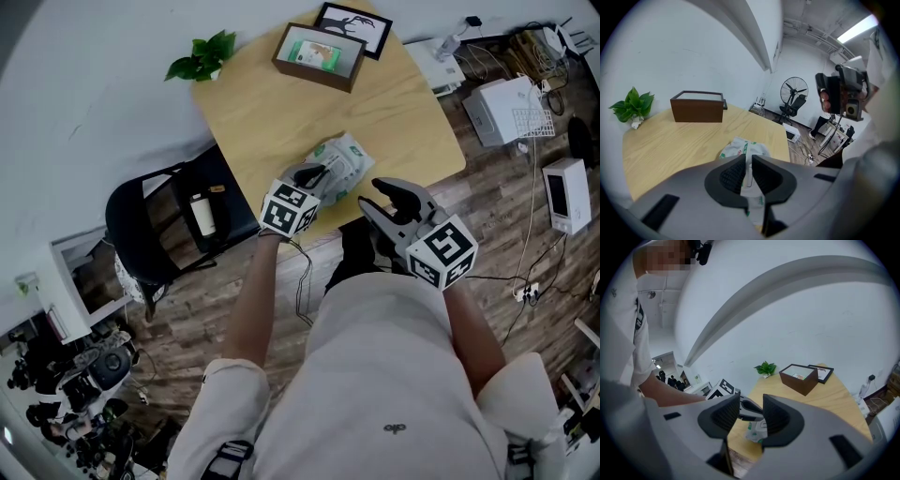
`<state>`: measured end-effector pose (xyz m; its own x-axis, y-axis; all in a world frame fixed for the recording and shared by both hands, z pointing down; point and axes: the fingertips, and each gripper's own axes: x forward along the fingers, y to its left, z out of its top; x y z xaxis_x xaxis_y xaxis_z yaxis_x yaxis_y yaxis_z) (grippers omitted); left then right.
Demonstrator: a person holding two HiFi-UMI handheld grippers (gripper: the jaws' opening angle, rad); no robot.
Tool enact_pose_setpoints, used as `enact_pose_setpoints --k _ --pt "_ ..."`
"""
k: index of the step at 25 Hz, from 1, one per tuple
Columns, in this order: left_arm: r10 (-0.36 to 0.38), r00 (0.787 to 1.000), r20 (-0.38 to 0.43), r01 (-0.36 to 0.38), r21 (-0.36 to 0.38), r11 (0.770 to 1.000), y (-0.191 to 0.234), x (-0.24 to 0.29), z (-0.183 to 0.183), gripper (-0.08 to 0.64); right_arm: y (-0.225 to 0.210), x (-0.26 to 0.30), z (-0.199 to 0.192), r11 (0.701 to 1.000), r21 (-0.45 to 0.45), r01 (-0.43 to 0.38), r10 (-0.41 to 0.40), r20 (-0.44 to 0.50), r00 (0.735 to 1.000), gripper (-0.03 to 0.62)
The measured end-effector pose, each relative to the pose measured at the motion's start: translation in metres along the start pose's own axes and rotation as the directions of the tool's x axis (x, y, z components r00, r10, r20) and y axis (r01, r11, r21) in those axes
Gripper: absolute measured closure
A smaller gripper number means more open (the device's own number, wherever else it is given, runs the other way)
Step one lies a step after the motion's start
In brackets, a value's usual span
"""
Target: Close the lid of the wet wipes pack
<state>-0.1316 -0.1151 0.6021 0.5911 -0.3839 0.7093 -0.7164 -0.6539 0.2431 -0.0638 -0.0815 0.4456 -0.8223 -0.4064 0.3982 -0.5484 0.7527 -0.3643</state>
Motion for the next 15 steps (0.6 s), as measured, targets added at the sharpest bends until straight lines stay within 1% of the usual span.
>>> enact_pose_setpoints --k 9,15 --pt "-0.011 1.0 -0.024 0.012 0.02 1.0 -0.01 0.007 -0.009 0.531 0.002 -0.004 -0.004 1.0 0.003 0.006 -0.006 -0.005 1.0 0.443" --pt "-0.024 0.998 -0.057 0.026 0.031 0.999 -0.014 0.013 -0.016 0.522 0.001 -0.005 -0.004 1.0 0.007 0.015 -0.015 -0.01 1.0 0.456"
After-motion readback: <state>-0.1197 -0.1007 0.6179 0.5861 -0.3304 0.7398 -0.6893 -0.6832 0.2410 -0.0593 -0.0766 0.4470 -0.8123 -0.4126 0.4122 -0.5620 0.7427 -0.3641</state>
